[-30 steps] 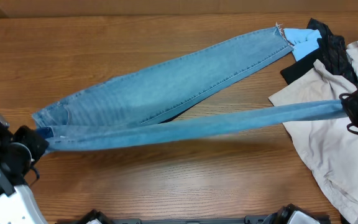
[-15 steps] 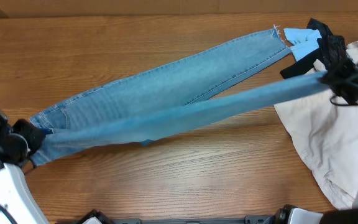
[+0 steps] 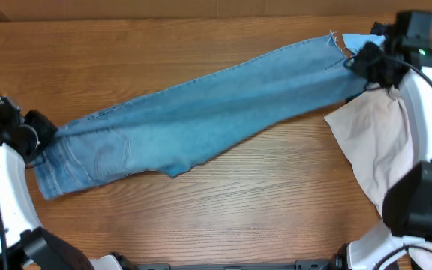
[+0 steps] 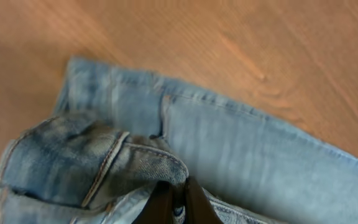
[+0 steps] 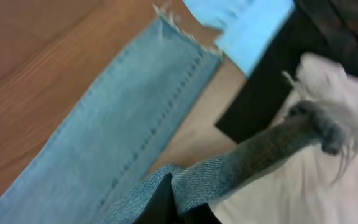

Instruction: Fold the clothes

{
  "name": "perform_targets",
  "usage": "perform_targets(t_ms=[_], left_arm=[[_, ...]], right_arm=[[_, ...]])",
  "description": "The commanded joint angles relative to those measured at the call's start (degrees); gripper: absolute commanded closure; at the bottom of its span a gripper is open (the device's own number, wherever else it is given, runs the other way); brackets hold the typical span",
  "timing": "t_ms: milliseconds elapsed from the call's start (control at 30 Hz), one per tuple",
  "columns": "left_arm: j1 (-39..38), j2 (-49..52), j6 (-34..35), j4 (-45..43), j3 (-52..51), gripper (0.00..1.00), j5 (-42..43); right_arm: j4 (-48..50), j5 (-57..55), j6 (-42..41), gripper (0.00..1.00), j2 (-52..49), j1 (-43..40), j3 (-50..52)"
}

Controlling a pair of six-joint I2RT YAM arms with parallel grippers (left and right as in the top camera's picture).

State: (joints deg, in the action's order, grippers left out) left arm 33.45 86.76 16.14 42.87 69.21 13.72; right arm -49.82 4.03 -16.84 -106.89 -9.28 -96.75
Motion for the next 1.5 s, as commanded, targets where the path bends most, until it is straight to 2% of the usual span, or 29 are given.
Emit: perform_targets(t_ms=[0, 200, 533, 667, 900, 1467], left_arm=[[-1.9, 1.4, -0.3, -3.7, 0.2, 0.96, -2.5], [-3.8, 3.9, -0.2, -4.4, 0.2, 0.96, -7.1], [-3.9, 8.6, -0.3, -5.9, 0.2, 0.96, -8.4], [-3.9, 9.3, -0.2, -6.4, 0.2, 0.96, -8.9], [-3.9, 9.4, 0.0, -4.9, 0.2, 0.96, -14.4], [-3.9, 9.5, 0.0, -4.7, 0.2, 0.95, -15.8]], right_arm=[[0.9, -4.7, 2.3, 0.96, -4.5, 0.7, -6.9], [7.1, -4.8, 2.4, 0.96, -10.2, 1.0, -9.9], [15.6, -4.2, 2.3, 0.96, -14.5, 1.6, -9.9], [18.1, -4.2, 2.3, 0.96, -15.6, 2.6, -9.9], [21.8, -4.2, 2.3, 0.96, -19.3, 3.9, -9.9], [29.3, -4.2, 1.9, 0.96, -23.4, 3.9, -9.9]])
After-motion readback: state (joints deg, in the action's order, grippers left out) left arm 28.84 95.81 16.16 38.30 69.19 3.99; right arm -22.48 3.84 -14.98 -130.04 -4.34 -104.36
